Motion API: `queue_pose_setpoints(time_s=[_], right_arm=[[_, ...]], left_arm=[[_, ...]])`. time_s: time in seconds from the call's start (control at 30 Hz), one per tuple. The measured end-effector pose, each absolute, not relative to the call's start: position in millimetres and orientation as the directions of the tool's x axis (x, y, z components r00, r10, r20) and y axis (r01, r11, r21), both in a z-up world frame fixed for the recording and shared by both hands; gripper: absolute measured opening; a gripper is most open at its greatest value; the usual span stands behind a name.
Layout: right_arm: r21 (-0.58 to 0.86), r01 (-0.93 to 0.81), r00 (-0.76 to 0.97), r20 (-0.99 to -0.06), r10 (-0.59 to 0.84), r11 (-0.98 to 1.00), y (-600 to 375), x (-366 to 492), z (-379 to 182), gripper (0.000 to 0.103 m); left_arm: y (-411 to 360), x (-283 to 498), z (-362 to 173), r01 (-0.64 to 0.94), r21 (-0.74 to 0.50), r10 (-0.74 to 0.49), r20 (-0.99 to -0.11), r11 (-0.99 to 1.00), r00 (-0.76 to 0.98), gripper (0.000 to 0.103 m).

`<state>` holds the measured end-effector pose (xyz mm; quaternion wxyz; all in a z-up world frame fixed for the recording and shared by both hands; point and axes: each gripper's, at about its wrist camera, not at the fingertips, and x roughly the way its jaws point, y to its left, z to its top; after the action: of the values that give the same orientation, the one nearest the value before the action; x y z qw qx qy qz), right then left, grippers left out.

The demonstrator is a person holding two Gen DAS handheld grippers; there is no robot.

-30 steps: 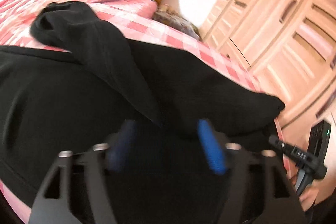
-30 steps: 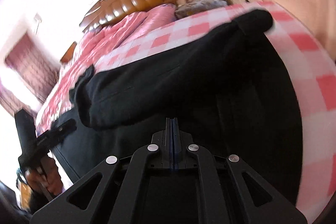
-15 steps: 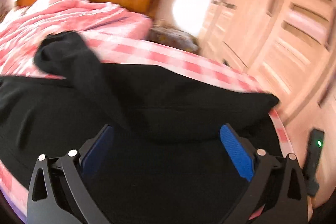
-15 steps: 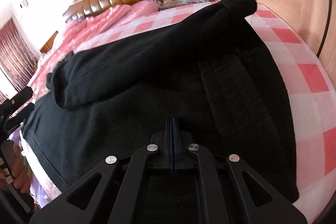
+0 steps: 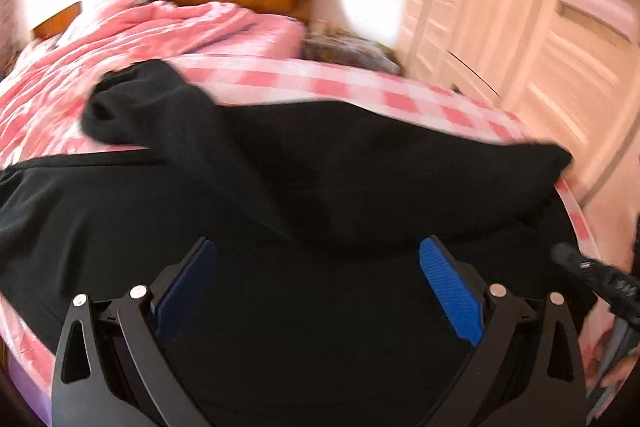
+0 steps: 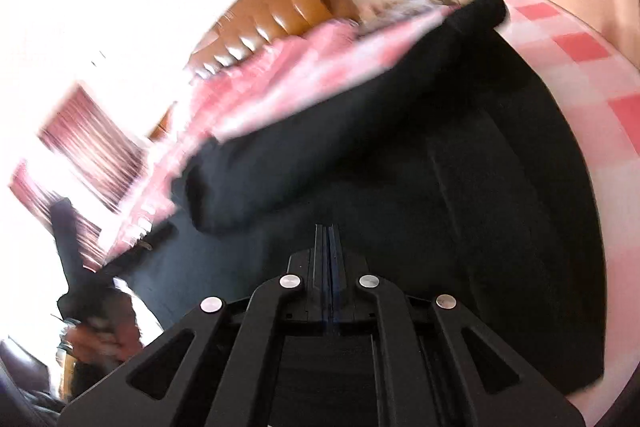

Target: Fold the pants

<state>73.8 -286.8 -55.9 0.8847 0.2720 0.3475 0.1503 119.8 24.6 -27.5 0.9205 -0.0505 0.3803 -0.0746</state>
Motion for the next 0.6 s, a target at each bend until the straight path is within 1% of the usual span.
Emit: queue_pose_setpoints(time_s=[0.1,0.13,0.17,0.2,0.27,0.3,0.33,0.37,0.43,0.47,0.5,0.53,0.57,0.6], right_arm=[[0.591,-0.024,0.728,-0.542,0.419,0.806,-302.0,96.1,-49.2,0.007],[0.579,0.01,0.729,-0.563,0.391,0.815,-305.2,102.3,-50.4,0.007],[0.544,0.089,0.726,-0.609,0.32,0.834,-311.0,109.5,-53.0,0.007],[0.545,0.132,0.722,-0.625,0.296,0.828,-316.8,112.1,-55.1,0.007],[0.633,0.159,0.735,-0.588,0.337,0.757,-327.2,118.8,-58.6,0.007],[0.67,0.199,0.738,-0.583,0.34,0.716,-333.2,121.8,-59.9,0.007],[0.677,0.225,0.737,-0.589,0.331,0.701,-336.0,123.7,-59.0,0.007],[0.705,0.212,0.748,-0.562,0.351,0.677,-336.9,125.5,-57.5,0.007],[0.79,0.169,0.769,-0.48,0.422,0.589,-332.5,130.5,-58.0,0.007],[0.829,0.152,0.786,-0.432,0.442,0.539,-334.9,126.4,-57.9,0.007],[0.831,0.142,0.8,-0.416,0.432,0.537,-334.5,124.0,-55.2,0.007],[0.811,0.142,0.815,-0.421,0.399,0.567,-333.8,121.8,-50.9,0.007],[0.782,0.16,0.817,-0.447,0.364,0.602,-333.0,122.6,-48.9,0.007],[0.762,0.192,0.792,-0.492,0.361,0.619,-332.3,130.5,-52.8,0.007]], left_arm=[[50.5,123.6,-24.4,0.028,-0.186,-0.15,-0.686,0.982,0.712,0.101],[53.9,124.6,-23.4,0.017,-0.193,-0.147,-0.687,0.981,0.712,0.101],[60.1,125.9,-23.7,0.006,-0.196,-0.142,-0.689,0.981,0.711,0.101],[64.4,126.4,-24.3,-0.001,-0.191,-0.134,-0.691,0.982,0.71,0.101],[71.0,126.5,-24.4,-0.02,-0.184,-0.115,-0.69,0.983,0.715,0.101],[76.7,126.7,-25.5,-0.033,-0.189,-0.109,-0.691,0.981,0.714,0.101],[80.3,126.9,-26.3,-0.042,-0.198,-0.11,-0.694,0.979,0.712,0.101],[84.6,127.3,-27.2,-0.049,-0.211,-0.115,-0.696,0.976,0.709,0.101],[91.6,126.3,-28.6,-0.058,-0.235,-0.126,-0.694,0.97,0.709,0.101],[93.8,126.3,-28.9,-0.061,-0.24,-0.127,-0.693,0.969,0.71,0.101],[96.3,125.9,-29.8,-0.063,-0.243,-0.128,-0.693,0.968,0.71,0.101],[98.2,125.4,-31.3,-0.062,-0.246,-0.131,-0.693,0.967,0.709,0.101],[99.2,126.0,-32.8,-0.064,-0.243,-0.128,-0.695,0.968,0.707,0.101],[99.5,129.2,-35.9,-0.072,-0.229,-0.113,-0.704,0.971,0.701,0.101]])
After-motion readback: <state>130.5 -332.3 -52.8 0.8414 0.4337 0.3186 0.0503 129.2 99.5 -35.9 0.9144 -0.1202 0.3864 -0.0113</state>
